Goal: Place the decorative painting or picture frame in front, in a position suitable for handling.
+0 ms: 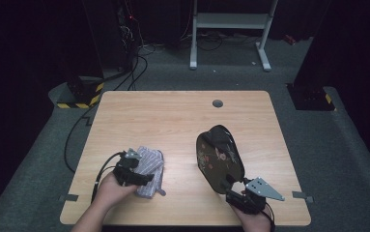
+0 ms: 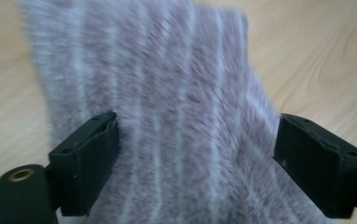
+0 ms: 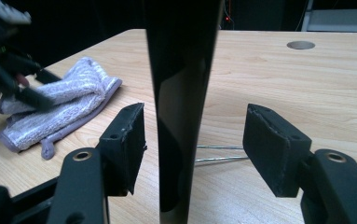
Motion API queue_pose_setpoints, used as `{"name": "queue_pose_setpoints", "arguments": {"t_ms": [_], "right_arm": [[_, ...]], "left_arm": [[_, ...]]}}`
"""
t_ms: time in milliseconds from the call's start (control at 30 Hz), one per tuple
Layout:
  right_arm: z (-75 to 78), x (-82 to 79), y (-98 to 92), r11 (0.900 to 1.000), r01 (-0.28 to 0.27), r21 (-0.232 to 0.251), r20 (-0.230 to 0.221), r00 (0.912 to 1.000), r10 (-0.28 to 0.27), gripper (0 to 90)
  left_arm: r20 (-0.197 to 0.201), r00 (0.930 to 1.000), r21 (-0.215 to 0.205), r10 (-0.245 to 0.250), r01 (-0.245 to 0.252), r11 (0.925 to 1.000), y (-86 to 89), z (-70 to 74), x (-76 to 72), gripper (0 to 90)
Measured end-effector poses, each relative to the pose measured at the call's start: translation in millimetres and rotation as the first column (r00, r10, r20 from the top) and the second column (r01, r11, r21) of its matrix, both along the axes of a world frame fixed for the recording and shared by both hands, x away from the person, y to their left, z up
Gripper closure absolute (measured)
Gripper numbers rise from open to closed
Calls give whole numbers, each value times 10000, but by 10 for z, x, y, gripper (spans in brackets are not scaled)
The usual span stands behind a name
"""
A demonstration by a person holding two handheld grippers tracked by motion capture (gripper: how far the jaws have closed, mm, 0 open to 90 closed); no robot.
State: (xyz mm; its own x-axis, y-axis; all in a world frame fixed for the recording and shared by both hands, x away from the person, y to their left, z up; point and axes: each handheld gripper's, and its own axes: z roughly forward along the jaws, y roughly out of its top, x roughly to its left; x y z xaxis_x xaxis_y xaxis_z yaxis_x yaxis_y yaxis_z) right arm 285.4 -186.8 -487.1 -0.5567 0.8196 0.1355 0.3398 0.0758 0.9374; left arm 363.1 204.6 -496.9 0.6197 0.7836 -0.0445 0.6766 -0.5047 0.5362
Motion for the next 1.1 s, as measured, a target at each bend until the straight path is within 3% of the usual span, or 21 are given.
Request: {"name": "queue_pose_setpoints", "arguments": {"t_ms": [33,100,267,433,567,600,633,667,700,733,767,800,833,867,933,1100], "right_arm": [[0,2,0,10000,23,43,-43,10000,-23,390],[-3,9,-3,10000,37,68,-60,10000,-36,390],[0,0,4,10000,36,21,-60,10000,-36,393],[-8,11,9,10000,-1,78,-97,10000,2,393],[-6,5,13,10000,-27,87,-106,9999,28,394],[-6,5,13,10000,-27,87,-106,9999,28,394],[-2,0,12,9999,-23,133,-104,9999,24,395],[-2,0,12,9999,-23,133,-104,9999,24,395],[-2,-1,3,9999,-37,158,-71,10000,38,397],[-2,-1,3,9999,-37,158,-71,10000,38,397],[0,-5,-9,9998,-57,170,0,10000,57,402],[0,-5,-9,9998,-57,170,0,10000,57,402],[3,-9,-19,9998,-53,186,84,10000,51,403],[4,-10,-24,9998,-65,203,133,9999,63,403],[8,-12,-29,9998,-55,215,188,9998,51,406],[19,5,0,9995,-232,223,166,9996,229,409]], "left_arm": [[73,9998,656,-184,179,9977,-73,-45,-24,102],[355,9991,1201,-235,191,9926,-164,-79,-57,53],[419,9986,1222,-324,271,9921,-181,-94,-70,46],[515,9968,810,-609,566,9951,-129,-69,-95,242],[949,9932,838,-676,597,9947,-64,-56,-106,517],[1150,9915,781,-615,527,9956,-35,-64,-116,517],[1515,9864,602,-644,558,9966,25,-90,-140,606],[1515,9864,602,-644,558,9966,25,-90,-140,613],[1881,9798,339,-679,627,9975,70,-120,-176,615],[1881,9798,339,-679,627,9975,70,-120,-176,620],[2265,9721,101,-609,602,9981,103,-146,-219,622],[2265,9721,101,-609,602,9981,103,-146,-219,623],[2736,9597,54,-647,658,9978,118,-157,-270,631],[2736,9597,54,-647,658,9978,118,-157,-270,636],[3295,9429,-229,-482,590,9980,158,-173,-346,641],[3824,9215,-409,-679,903,9951,230,-169,-473,650]]}}
